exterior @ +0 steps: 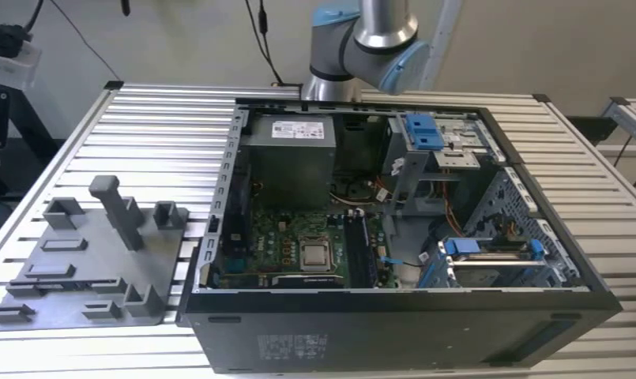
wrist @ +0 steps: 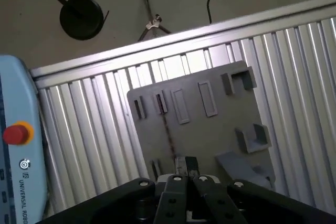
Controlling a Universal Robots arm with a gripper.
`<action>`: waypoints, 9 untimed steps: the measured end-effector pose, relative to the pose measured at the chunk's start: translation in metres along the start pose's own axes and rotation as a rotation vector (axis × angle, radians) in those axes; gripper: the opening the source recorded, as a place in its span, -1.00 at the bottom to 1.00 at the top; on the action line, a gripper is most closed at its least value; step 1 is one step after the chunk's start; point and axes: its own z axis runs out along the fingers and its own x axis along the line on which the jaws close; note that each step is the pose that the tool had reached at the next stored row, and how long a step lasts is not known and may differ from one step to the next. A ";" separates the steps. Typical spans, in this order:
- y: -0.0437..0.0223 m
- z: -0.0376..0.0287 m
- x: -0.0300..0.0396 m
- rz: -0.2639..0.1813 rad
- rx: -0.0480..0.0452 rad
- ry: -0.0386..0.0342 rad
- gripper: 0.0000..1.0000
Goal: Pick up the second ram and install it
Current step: 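Pick up the second ram and move it above second insertion slot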
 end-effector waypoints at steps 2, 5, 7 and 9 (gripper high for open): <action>0.0000 0.0002 0.0000 -0.036 0.0004 0.0014 -0.79; 0.0000 0.0004 0.0000 -0.086 0.0023 0.0031 -0.79; 0.0000 0.0005 0.0000 -0.115 0.0044 0.0041 -0.79; -0.0001 0.0006 0.0000 -0.145 0.0062 0.0050 -0.79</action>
